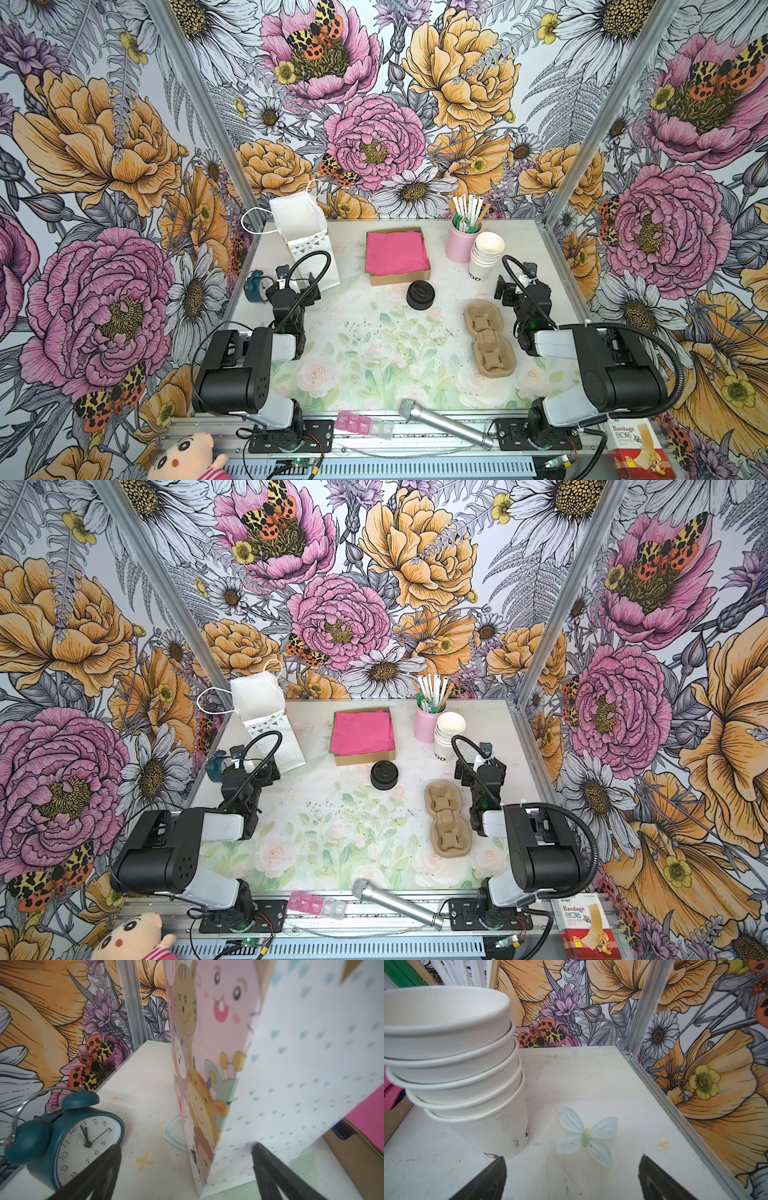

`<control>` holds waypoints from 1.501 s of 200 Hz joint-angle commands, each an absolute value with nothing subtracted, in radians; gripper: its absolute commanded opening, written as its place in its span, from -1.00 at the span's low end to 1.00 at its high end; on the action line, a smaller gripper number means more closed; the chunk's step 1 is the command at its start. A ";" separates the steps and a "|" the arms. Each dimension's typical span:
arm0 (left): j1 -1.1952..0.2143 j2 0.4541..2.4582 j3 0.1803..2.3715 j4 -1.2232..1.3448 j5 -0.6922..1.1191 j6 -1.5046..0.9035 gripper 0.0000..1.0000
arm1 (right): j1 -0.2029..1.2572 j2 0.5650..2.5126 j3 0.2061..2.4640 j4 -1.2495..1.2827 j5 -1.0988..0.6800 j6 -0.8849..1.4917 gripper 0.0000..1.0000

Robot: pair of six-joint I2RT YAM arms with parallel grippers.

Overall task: Pack a coffee takeout order
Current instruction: Pick up the coffee cup.

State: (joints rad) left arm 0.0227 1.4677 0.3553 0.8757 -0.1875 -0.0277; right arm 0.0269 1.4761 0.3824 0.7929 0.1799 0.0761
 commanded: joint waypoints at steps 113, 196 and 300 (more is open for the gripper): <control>-0.178 0.825 0.734 -0.475 -0.418 -0.497 0.97 | -0.007 0.928 0.783 -0.331 0.262 0.369 0.99; 0.057 0.684 0.824 -0.533 0.034 -0.485 0.98 | -0.058 1.169 1.068 -0.504 -0.080 0.368 0.99; -0.561 1.099 1.203 -0.730 -0.023 -0.324 0.83 | -0.034 1.532 1.503 -0.749 -0.176 0.453 0.26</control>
